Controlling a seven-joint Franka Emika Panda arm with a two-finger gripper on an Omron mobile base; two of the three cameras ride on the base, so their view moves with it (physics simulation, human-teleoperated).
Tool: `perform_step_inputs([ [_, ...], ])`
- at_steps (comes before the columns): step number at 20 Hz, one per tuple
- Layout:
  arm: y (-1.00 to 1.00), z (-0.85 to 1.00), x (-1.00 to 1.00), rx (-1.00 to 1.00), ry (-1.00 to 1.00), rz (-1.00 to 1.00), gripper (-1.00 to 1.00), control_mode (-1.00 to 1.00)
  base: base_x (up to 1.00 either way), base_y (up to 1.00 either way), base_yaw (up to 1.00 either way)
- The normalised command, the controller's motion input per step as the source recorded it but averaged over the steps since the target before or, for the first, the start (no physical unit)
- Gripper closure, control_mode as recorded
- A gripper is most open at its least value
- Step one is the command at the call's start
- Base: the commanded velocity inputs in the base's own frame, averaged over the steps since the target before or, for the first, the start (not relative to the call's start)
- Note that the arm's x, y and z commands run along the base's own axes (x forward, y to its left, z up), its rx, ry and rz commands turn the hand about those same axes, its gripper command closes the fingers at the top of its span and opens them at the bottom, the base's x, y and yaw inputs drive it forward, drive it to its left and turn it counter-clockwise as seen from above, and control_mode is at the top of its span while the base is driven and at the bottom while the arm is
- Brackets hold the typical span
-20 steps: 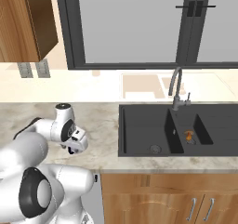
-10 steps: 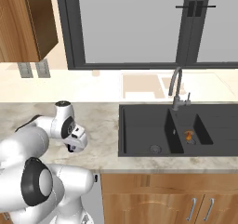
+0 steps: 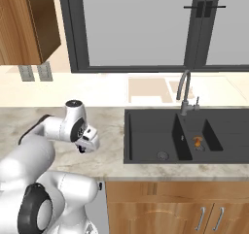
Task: Clear the mugs and bowl far away from the sink.
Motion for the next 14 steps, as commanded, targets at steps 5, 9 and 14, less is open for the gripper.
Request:
perform_step_inputs([
  [5, -0.41, 0.92, 0.0, 0.04, -0.16, 0.0, 1.0, -1.0, 0.0, 0.0, 0.0],
  [9, -0.37, 1.0, -0.02, 0.13, 0.0, 0.0, 1.0, -1.0, 0.0, 0.0, 0.0],
  [14, -0.36, 1.0, -0.29, 0.15, 0.13, 0.0, 1.0, -1.0, 0.0, 0.0, 0.0],
])
